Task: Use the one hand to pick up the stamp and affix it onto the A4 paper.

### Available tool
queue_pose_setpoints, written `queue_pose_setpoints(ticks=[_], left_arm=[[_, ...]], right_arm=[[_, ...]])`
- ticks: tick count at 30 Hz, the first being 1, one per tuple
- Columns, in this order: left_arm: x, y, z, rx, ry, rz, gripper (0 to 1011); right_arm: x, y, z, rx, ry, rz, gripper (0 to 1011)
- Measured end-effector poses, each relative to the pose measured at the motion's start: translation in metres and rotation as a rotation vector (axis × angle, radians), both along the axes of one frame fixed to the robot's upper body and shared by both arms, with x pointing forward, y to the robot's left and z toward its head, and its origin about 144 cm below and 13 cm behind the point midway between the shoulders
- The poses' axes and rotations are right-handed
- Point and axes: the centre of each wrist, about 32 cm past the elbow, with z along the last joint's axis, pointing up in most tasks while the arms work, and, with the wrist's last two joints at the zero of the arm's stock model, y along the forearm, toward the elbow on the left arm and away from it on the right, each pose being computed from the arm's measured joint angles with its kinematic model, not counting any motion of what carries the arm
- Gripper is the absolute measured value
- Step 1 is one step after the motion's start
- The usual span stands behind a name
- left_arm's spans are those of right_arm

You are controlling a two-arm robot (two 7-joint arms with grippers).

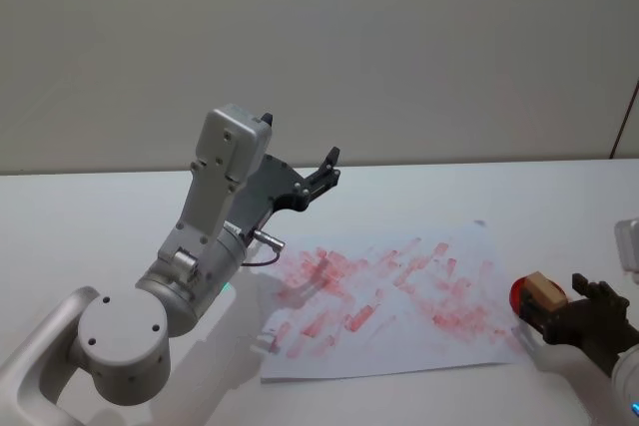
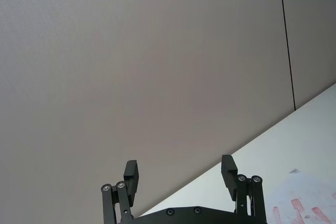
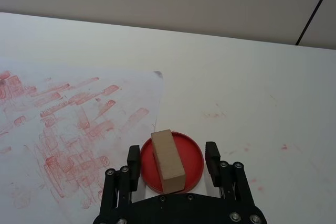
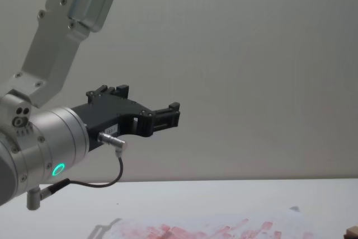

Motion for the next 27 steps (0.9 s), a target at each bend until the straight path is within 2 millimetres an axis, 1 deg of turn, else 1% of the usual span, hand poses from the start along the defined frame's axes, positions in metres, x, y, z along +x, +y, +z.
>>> queue_pose_setpoints(ticks=[3, 4, 6, 12, 14, 16, 17, 19, 27], left_arm=[[0.0, 0.0, 0.0, 0.0, 0.0, 0.0, 1001], [0.0, 0.0, 0.0, 0.0, 0.0, 0.0, 1001], [0.0, 0.0, 0.0, 0.0, 0.0, 0.0, 1001], [0.0, 0.0, 0.0, 0.0, 0.0, 0.0, 1001], [0.0, 0.0, 0.0, 0.0, 0.0, 0.0, 1001], [0.0, 0.0, 0.0, 0.0, 0.0, 0.0, 1001], [0.0, 0.0, 0.0, 0.0, 0.0, 0.0, 1001], [0.0, 0.0, 0.0, 0.0, 0.0, 0.0, 1001], [0.0, 0.0, 0.0, 0.0, 0.0, 0.0, 1001]], right_arm=[[0.0009, 0.0001, -0.0002, -0.001, 0.001, 0.002, 729], [0.0013, 0.0002, -0.0003, -0.001, 0.002, 0.003, 676], [0.0019, 0.0004, -0.0005, -0.001, 0.004, 0.004, 624], [0.0031, 0.0007, -0.0009, -0.002, 0.007, 0.006, 407], [0.0034, 0.0008, -0.0009, -0.002, 0.007, 0.007, 364], [0.0037, 0.0008, -0.001, -0.003, 0.008, 0.007, 287], [0.0038, 0.0008, -0.001, -0.003, 0.008, 0.007, 287], [0.0039, 0.0009, -0.0011, -0.003, 0.008, 0.008, 214], [0.0045, 0.0011, -0.0005, -0.004, -0.007, 0.016, 216]])
